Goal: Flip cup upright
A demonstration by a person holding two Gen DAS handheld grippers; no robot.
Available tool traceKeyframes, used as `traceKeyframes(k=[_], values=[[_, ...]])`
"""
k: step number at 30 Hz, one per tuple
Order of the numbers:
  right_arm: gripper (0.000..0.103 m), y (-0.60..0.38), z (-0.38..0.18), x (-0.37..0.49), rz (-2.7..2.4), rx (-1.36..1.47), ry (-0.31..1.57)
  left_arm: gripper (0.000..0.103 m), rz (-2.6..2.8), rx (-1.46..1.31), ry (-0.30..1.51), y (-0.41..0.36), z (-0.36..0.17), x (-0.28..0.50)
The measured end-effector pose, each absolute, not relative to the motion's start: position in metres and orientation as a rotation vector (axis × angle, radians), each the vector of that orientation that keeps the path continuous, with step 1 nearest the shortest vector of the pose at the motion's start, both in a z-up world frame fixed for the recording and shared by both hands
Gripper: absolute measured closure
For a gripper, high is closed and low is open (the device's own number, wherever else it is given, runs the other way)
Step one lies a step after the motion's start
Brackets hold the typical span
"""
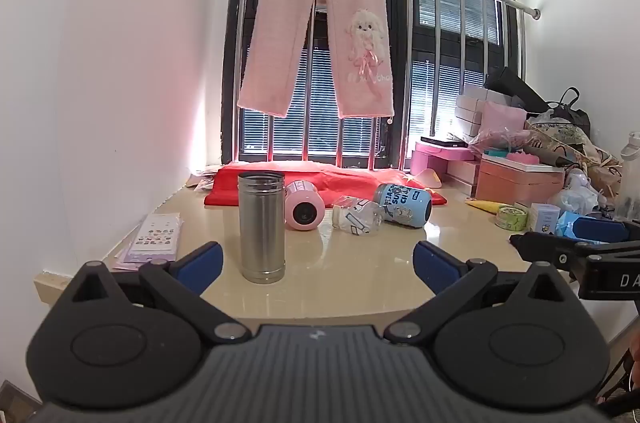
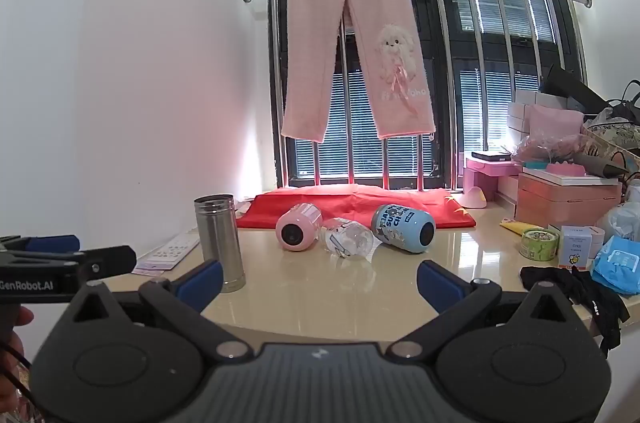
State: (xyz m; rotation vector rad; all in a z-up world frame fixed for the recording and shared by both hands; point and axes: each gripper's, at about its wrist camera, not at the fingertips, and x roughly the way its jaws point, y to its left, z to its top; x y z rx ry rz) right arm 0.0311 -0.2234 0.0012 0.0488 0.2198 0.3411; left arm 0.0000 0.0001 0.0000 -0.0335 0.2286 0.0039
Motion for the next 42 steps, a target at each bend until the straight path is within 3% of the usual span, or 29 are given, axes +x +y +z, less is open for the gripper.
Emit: traceKeyframes(k=[42], values=[[0.0, -0.2221, 0.0004, 0.0312, 0.341, 0.05, 0.217, 0.0, 0.002, -0.029, 0.218, -0.0016, 0.0013, -0.0009]])
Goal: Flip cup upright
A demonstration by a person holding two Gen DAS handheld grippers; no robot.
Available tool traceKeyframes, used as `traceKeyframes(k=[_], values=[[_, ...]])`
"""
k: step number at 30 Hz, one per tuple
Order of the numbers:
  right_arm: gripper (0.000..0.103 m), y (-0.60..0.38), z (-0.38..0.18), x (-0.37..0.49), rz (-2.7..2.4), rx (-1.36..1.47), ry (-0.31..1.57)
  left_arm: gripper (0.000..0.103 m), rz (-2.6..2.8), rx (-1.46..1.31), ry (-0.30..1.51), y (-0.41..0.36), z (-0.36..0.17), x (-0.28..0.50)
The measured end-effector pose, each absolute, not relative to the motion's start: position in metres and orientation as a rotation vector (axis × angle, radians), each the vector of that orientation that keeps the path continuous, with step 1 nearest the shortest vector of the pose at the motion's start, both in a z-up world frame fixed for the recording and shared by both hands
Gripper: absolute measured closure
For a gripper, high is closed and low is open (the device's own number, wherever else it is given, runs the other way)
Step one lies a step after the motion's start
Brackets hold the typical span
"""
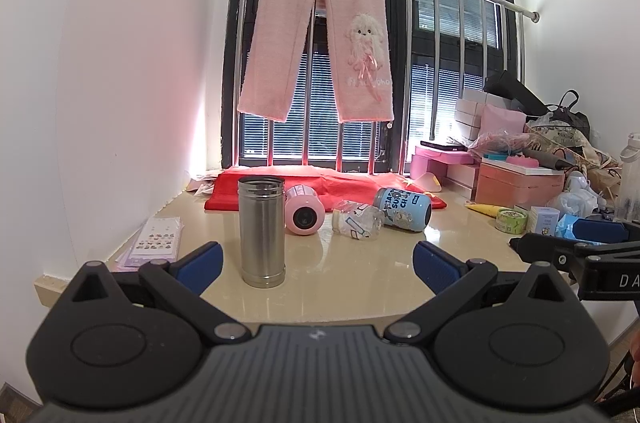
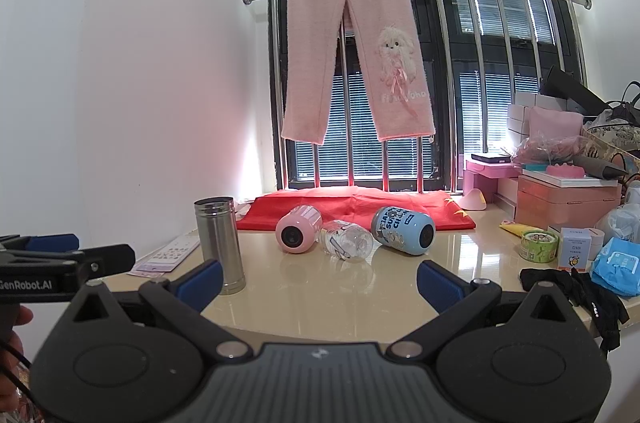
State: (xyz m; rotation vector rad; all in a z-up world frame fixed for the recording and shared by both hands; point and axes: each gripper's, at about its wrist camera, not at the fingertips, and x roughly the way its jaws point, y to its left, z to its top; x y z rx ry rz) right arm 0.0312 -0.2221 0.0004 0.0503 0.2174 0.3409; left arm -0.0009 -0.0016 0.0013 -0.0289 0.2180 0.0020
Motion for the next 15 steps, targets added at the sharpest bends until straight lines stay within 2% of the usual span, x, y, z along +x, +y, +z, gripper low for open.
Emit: traceKeyframes(k=[15], values=[[0.0, -0.2224, 0.0003, 0.0314, 0.341, 0.051, 0.217, 0.0, 0.003, -0.029, 0.213, 0.0004, 0.0052, -0.0049]])
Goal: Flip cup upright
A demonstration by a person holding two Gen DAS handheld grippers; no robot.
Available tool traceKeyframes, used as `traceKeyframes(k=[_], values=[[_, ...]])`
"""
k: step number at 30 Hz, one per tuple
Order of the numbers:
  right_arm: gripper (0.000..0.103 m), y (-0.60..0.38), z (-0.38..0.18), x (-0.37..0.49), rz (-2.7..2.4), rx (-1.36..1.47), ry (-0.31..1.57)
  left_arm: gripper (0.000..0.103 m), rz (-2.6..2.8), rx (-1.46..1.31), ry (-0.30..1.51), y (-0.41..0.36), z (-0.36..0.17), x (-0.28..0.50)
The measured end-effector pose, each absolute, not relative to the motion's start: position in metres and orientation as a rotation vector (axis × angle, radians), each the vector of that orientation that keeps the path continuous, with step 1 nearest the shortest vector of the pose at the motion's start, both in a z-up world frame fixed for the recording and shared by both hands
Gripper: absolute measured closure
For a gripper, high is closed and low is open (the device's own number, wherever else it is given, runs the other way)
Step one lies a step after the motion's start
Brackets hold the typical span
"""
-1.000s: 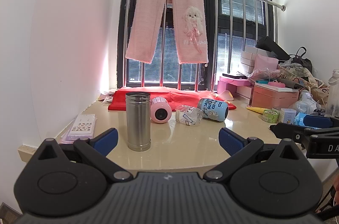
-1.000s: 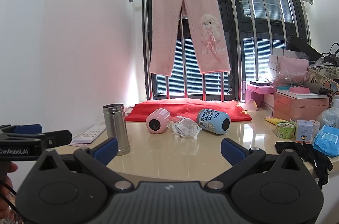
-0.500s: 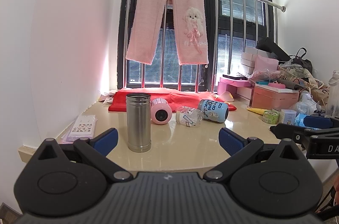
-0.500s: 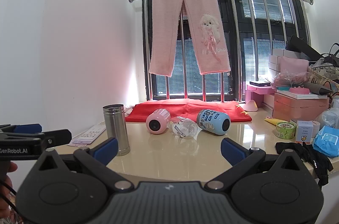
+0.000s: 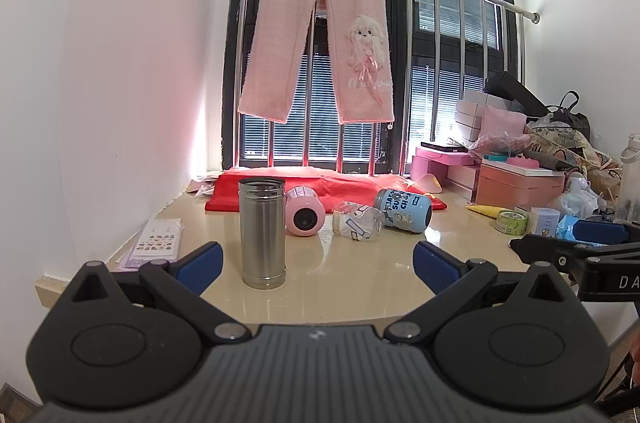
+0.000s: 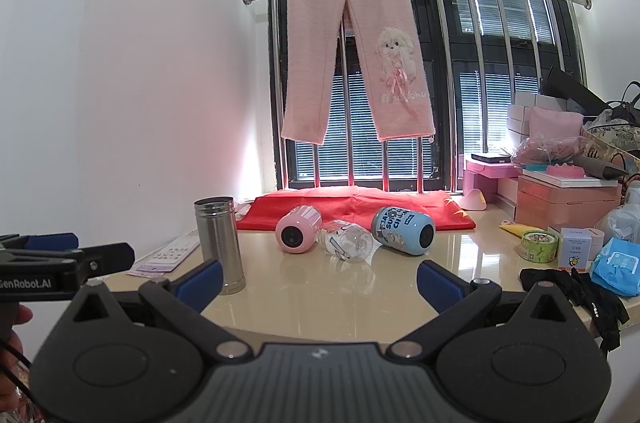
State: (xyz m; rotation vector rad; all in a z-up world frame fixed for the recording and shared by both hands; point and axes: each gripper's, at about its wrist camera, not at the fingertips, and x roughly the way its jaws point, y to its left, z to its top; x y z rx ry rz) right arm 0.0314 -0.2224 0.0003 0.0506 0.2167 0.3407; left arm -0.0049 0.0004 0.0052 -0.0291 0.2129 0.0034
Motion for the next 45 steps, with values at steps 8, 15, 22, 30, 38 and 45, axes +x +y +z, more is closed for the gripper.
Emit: traceKeyframes(k=[8, 15, 22, 30, 38, 45], values=[[0.0, -0.222, 0.0003, 0.0312, 0.341, 0.05, 0.216, 0.0, 0.004, -0.029, 0.212, 0.0007, 0.0057, -0.0054], [0.0, -0.2219, 0.0004, 0.0309, 0.34, 0.05, 0.216, 0.0, 0.004, -0.029, 0.212, 0.0009, 0.0063, -0.0057], [0.0, -0.2222, 0.0003, 0.0312, 0.341, 0.051, 0.217, 0.0, 0.003, -0.029, 0.212, 0.0007, 0.006, -0.0057], [0.0, -0.2221, 0.0002, 0.0314, 0.341, 0.051, 0.217, 0.0, 0.003, -0.029, 0.211, 0.0006, 0.0063, -0.006], [0.0, -0.2219, -0.0004, 0.0316, 0.341, 0.051, 0.217, 0.0, 0.004, -0.029, 0.212, 0.0006, 0.006, -0.0058], [0.0, -0.2247, -0.0029, 0.0307, 0.345, 0.052, 0.222, 0.0, 0.001, -0.024, 0.217, -0.0001, 0.0056, -0.0046]])
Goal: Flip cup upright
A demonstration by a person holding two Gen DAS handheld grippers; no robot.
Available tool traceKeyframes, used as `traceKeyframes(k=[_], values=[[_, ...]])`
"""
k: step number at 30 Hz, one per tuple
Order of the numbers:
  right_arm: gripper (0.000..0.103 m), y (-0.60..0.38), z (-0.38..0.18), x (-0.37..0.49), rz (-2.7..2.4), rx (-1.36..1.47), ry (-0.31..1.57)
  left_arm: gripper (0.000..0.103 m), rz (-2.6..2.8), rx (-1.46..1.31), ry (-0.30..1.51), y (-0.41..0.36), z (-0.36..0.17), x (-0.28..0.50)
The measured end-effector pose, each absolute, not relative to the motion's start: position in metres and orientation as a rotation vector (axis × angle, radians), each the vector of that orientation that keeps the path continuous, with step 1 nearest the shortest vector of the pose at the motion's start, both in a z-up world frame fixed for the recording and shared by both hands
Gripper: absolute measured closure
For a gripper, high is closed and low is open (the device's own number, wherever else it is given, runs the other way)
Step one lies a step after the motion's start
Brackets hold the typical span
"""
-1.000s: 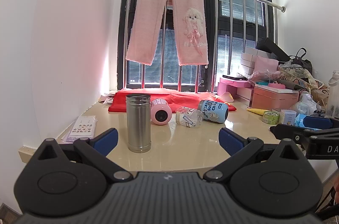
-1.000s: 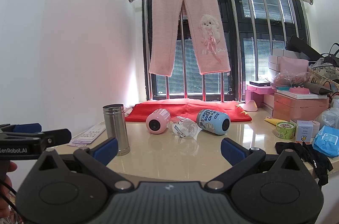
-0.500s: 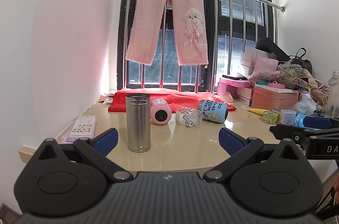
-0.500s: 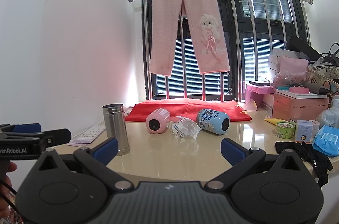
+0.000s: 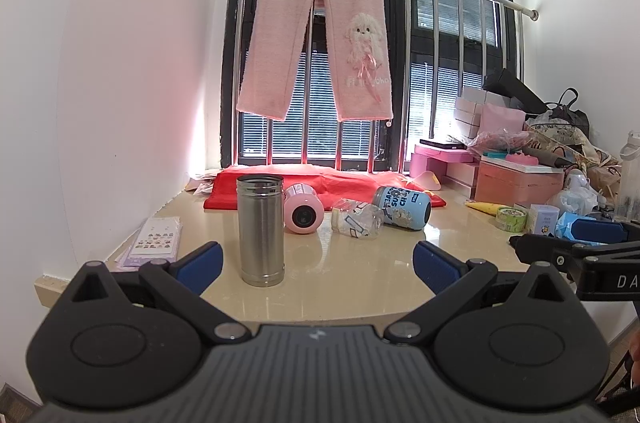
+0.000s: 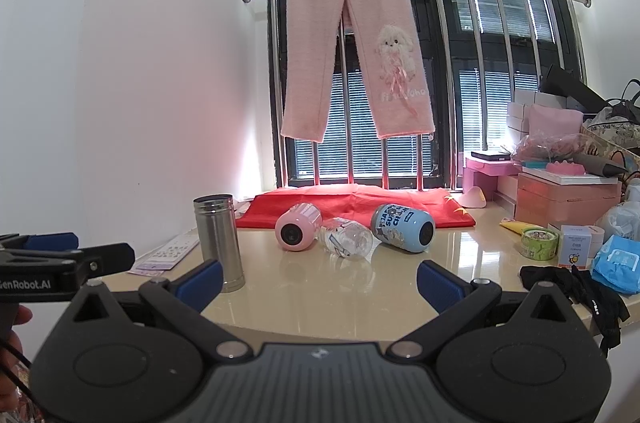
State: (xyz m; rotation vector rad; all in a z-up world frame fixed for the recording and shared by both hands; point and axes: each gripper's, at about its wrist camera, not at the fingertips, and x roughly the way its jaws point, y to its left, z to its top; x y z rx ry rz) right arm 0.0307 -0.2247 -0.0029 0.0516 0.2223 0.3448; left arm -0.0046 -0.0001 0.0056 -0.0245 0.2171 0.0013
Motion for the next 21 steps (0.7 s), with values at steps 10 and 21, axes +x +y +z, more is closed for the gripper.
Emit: traceKeyframes(k=[10, 21], values=[[0.0, -0.224, -0.009, 0.066, 0.341, 0.032, 0.269, 0.0, -0.033, -0.005, 0.281, -0.008, -0.003, 0.038], [0.0, -0.237, -0.005, 0.135, 0.338, 0.003, 0.294, 0.0, -0.068, 0.012, 0.362, -0.023, 0.005, 0.116]])
